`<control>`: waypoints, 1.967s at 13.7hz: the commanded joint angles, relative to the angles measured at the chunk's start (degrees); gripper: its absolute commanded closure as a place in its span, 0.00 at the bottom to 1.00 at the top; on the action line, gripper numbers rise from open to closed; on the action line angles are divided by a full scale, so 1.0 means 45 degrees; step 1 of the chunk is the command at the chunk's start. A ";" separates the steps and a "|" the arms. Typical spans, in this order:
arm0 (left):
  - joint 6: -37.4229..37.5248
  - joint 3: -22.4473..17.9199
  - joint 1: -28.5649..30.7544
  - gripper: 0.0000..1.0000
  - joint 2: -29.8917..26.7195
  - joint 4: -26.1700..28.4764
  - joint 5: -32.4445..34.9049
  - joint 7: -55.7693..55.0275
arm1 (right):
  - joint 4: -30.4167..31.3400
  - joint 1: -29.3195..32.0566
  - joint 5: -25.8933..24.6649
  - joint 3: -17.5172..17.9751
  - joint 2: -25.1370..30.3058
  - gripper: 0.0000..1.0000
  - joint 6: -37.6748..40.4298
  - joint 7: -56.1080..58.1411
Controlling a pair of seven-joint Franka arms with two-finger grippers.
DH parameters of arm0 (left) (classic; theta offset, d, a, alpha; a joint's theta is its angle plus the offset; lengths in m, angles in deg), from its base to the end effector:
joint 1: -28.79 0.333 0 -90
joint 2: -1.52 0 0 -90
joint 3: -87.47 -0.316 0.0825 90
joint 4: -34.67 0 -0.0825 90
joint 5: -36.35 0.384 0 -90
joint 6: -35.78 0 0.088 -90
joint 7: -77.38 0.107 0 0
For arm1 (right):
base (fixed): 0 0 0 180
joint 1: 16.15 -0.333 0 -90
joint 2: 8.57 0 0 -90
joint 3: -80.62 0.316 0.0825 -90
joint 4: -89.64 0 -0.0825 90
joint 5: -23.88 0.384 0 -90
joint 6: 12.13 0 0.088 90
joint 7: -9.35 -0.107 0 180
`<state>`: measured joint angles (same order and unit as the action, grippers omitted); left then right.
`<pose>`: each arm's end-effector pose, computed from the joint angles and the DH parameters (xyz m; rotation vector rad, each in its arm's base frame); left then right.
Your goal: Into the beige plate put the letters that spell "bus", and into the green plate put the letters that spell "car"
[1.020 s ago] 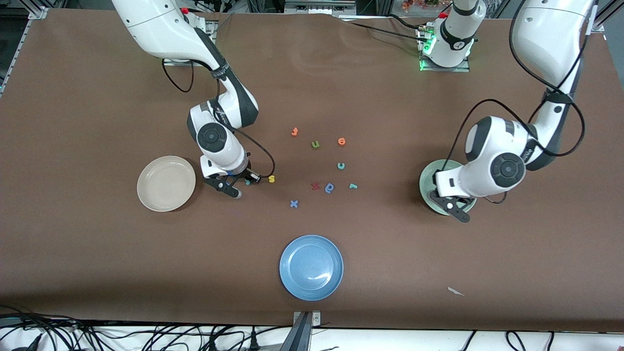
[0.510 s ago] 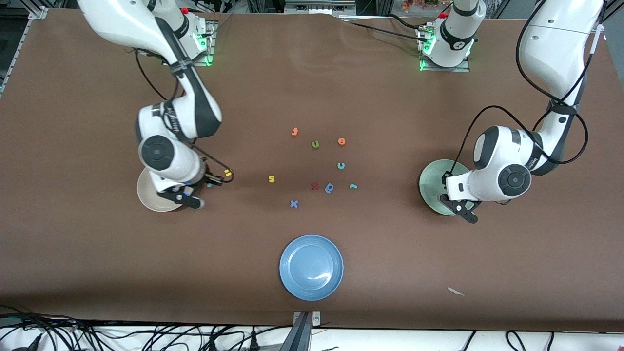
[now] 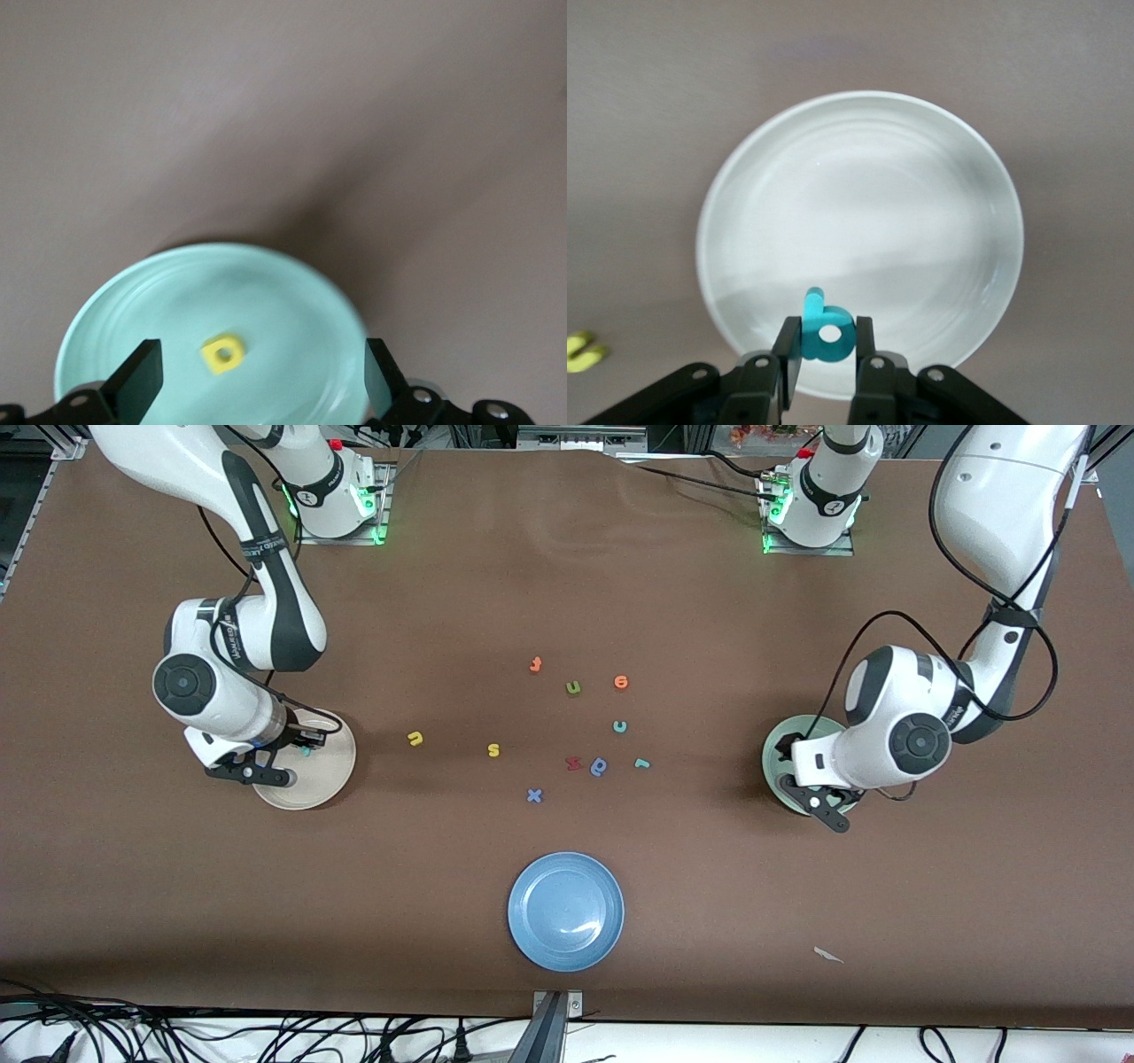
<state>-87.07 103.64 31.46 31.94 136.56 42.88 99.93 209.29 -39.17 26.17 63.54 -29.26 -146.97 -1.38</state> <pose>0.6277 -0.1322 0.2577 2.8994 -1.0112 -0.2102 0.5728 0.0620 0.2504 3.0481 -0.1509 -0.1023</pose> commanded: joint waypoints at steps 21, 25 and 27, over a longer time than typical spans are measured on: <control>-0.3404 0.0371 -0.4031 0.36 0.2947 -0.1255 0.1295 -0.9346 | -0.1470 -0.0354 0.0644 0.2721 -0.1533 0.00 -0.0950 -0.8864; -0.3424 0.0390 -0.4031 0.39 0.3045 -0.1314 0.1497 -0.9912 | -0.1822 -0.0354 0.0760 0.3111 -0.2100 0.01 -0.1244 -0.9801; -0.3424 0.0390 -0.4050 0.40 0.3045 -0.1314 0.1438 -0.9932 | -0.1822 -0.0354 0.0994 0.3287 -0.2237 0.01 -0.1420 -1.0212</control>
<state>-102.47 105.54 13.75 44.72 132.10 47.52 57.11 202.46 -41.11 29.15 77.22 -37.87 -152.55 -45.30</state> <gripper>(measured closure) 0.392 0.004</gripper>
